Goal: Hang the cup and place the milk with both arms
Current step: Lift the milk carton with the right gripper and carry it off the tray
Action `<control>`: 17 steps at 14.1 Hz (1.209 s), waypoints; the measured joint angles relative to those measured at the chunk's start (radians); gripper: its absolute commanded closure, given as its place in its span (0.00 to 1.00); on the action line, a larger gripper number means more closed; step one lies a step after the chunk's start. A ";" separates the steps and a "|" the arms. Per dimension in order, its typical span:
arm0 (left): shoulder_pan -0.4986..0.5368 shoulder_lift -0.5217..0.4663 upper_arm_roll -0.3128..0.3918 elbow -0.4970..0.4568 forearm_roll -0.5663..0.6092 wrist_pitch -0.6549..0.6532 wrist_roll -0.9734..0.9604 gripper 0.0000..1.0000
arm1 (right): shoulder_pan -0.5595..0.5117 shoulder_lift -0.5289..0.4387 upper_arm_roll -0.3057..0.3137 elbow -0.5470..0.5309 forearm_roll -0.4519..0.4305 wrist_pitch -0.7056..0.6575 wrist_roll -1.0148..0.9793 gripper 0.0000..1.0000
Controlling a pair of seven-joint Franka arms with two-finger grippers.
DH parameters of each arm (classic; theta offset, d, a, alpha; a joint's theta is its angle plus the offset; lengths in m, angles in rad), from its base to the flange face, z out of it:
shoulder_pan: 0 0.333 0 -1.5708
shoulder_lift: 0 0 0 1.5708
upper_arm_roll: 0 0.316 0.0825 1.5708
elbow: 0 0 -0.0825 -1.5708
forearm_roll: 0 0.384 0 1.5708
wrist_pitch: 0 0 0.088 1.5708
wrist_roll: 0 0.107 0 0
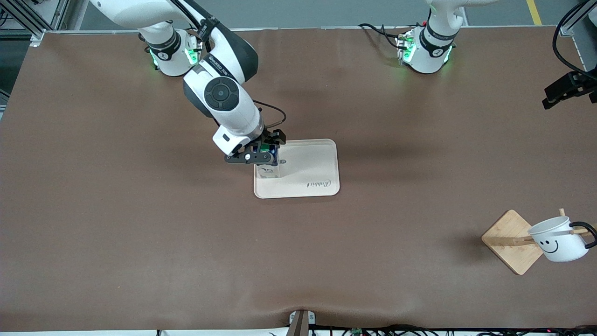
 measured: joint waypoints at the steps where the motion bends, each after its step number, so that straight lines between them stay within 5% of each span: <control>1: -0.004 -0.009 0.000 -0.009 0.000 0.000 0.000 0.00 | 0.001 0.008 0.000 -0.007 -0.018 0.000 0.001 0.00; 3: -0.012 -0.014 0.000 -0.016 -0.002 0.000 0.000 0.00 | 0.002 0.027 0.000 -0.016 -0.048 0.001 0.012 0.75; 4: -0.014 -0.014 0.000 -0.018 -0.010 0.001 0.000 0.00 | 0.001 0.034 0.000 -0.016 -0.054 0.001 0.025 1.00; 9: -0.018 -0.014 -0.007 -0.023 -0.030 0.001 -0.003 0.00 | -0.008 0.033 0.030 0.070 -0.047 -0.036 0.085 1.00; 13: -0.019 -0.014 -0.008 -0.024 -0.030 0.001 -0.005 0.00 | -0.053 0.015 0.050 0.321 0.070 -0.331 0.088 1.00; 17: -0.020 -0.013 -0.010 -0.029 -0.030 0.001 -0.005 0.00 | -0.217 -0.041 0.052 0.360 0.079 -0.545 -0.104 1.00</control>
